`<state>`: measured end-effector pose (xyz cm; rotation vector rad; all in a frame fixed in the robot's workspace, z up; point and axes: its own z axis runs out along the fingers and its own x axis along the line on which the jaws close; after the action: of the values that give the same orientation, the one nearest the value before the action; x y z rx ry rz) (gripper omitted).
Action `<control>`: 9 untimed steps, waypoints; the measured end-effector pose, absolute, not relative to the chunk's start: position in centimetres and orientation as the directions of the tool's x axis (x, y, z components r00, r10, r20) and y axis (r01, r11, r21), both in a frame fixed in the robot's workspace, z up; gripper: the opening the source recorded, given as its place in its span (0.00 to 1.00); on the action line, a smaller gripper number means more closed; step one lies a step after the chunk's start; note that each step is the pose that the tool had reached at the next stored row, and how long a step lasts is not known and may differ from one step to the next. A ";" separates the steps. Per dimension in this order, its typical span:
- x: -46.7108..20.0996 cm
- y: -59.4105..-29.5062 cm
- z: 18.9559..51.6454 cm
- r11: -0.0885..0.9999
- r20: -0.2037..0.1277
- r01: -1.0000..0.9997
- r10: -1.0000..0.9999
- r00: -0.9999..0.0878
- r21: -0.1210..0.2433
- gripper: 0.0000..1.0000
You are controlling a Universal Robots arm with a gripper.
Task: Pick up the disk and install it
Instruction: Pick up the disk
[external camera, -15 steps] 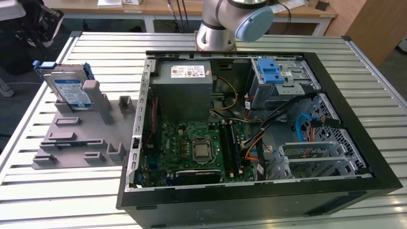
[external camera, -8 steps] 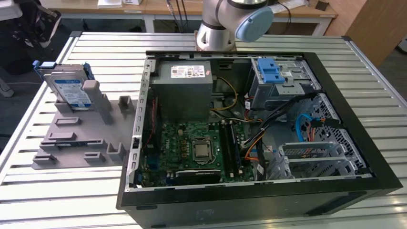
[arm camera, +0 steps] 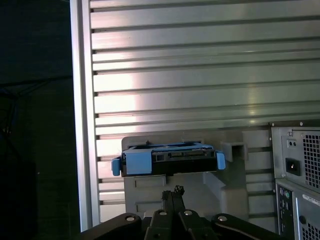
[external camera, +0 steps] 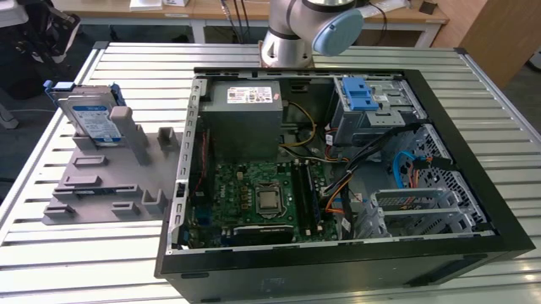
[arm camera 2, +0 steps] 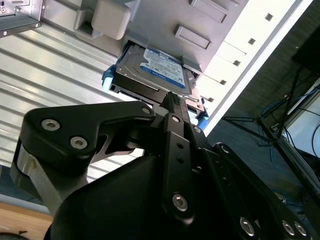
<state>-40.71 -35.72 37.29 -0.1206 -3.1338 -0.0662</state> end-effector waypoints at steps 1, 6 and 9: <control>-40.7 -35.7 37.3 0.996 0.006 0.077 0.077 -0.997 0.042 0.11; -40.7 -35.7 37.3 0.996 0.006 0.075 0.075 -0.997 0.042 0.11; -40.7 -35.7 37.3 0.998 0.006 0.049 0.049 -0.999 0.042 0.11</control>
<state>-40.75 -35.72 37.28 -0.0766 -3.1346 -0.0661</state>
